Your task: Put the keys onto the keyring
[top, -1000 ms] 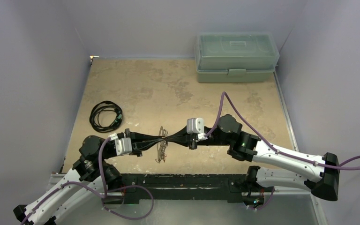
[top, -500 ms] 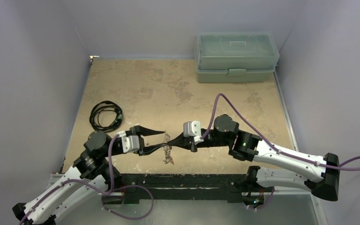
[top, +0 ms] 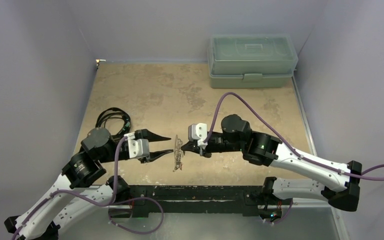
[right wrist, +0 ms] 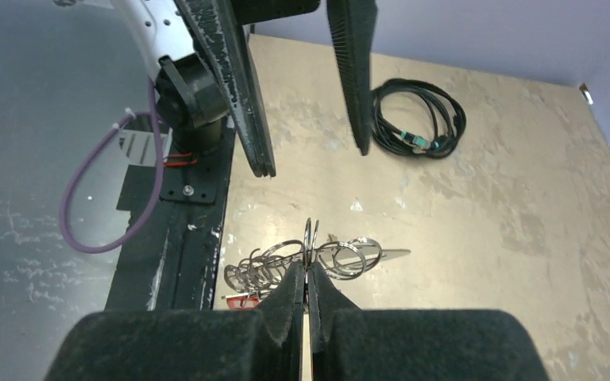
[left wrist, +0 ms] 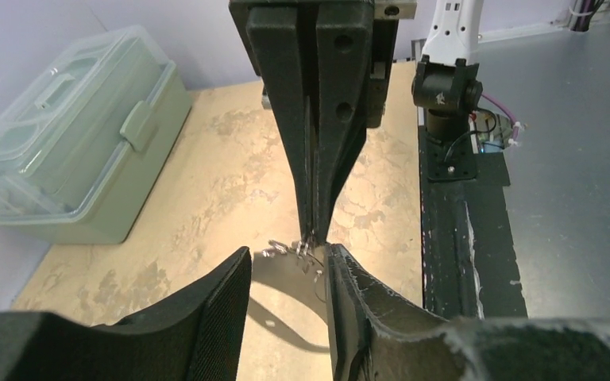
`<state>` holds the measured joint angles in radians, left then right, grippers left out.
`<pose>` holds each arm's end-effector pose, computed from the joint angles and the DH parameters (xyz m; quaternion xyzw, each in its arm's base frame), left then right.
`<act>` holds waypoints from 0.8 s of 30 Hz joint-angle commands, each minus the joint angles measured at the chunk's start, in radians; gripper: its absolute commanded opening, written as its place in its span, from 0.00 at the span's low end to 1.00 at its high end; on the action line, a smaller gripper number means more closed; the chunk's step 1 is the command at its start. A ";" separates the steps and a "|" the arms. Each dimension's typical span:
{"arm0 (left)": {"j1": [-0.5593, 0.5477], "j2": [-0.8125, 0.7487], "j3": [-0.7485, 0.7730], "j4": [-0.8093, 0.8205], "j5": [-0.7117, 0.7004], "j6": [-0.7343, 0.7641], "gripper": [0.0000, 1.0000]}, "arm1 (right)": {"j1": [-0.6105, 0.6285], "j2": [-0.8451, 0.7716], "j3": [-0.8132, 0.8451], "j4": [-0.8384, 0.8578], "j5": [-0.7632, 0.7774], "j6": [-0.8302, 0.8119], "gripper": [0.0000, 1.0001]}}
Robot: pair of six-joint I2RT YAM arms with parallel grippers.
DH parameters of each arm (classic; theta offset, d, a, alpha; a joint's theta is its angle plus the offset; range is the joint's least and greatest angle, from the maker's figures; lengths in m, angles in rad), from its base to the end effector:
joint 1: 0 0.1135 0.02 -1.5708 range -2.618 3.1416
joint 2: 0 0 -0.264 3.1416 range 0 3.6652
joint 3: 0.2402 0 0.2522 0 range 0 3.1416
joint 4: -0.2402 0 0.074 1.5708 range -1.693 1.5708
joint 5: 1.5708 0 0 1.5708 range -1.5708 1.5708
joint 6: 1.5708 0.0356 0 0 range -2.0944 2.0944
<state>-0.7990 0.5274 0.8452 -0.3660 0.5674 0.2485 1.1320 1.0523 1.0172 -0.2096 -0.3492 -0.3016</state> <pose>0.0628 -0.0920 0.3749 0.5148 0.5053 -0.3750 0.5823 0.0911 0.2227 0.3681 -0.5905 0.5149 0.3698 0.4994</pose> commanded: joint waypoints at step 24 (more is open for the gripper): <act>-0.003 0.108 -0.139 0.225 0.110 0.003 0.24 | 0.018 0.101 0.333 -0.502 0.167 -0.008 0.00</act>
<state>-0.7998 0.6090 0.7322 -0.2546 0.5945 0.2657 1.1393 1.1553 1.2949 -0.7185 -0.1604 -0.3149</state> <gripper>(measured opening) 0.247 0.008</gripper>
